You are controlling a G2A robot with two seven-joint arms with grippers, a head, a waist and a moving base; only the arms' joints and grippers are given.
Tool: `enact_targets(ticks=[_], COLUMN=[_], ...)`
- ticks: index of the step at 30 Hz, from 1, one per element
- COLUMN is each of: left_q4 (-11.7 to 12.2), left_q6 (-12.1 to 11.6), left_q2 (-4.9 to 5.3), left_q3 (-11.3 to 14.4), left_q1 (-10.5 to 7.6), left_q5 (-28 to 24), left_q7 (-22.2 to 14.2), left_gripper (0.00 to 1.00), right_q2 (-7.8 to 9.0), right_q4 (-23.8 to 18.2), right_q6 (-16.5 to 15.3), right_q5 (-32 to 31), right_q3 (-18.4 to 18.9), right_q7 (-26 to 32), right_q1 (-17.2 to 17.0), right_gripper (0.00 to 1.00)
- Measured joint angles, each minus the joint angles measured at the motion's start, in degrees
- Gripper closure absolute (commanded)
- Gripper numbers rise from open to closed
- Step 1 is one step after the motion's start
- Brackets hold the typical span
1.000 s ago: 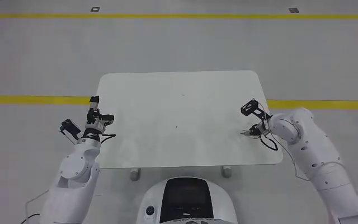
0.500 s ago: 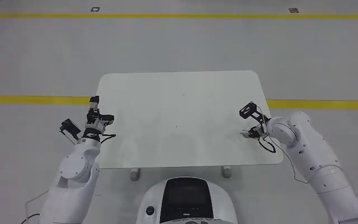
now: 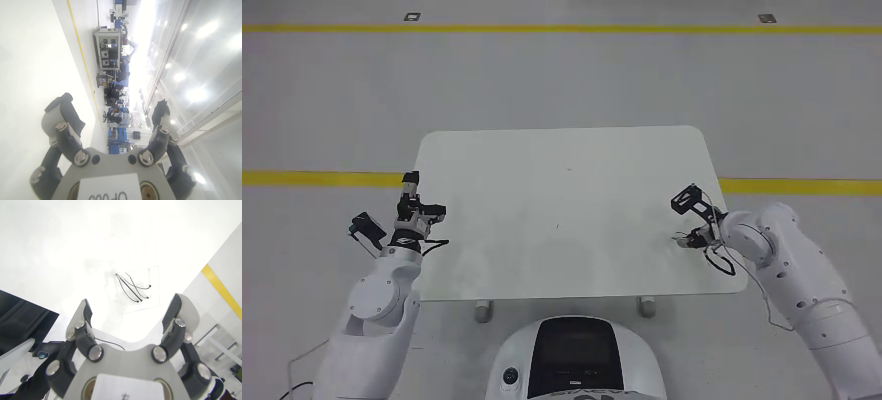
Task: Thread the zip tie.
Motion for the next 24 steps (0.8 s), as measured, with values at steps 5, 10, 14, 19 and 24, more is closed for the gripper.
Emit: enact_targets(ticks=[5,10,14,19,24], left_q4=[0.0,0.0,0.0,0.0,0.0], left_q6=[0.0,0.0,0.0,0.0,0.0], left_q2=[0.00,0.00,0.00,0.00,0.00], left_q3=[0.0,0.0,0.0,0.0,0.0], left_q1=[0.00,0.00,0.00,0.00,0.00], left_q5=[0.0,0.0,0.0,0.0,0.0], left_q7=[0.0,0.0,0.0,0.0,0.0], left_gripper=[0.00,0.00,0.00,0.00,0.00], right_q2=[0.69,1.78,2.60,3.18,3.50], right_q4=[-0.5,-1.2,-1.4,-0.3,2.6], right_q6=[0.0,0.0,0.0,0.0,0.0], right_q5=[0.6,2.9,3.8,3.8,3.5], right_q3=[0.8,1.8,1.7,-0.2,-4.3], right_q7=[-0.5,-1.5,-1.8,-2.2,-3.3], right_q1=[-0.7,-1.7,-1.9,-0.8,2.0], right_gripper=[0.58,0.71,0.70,0.71,0.75])
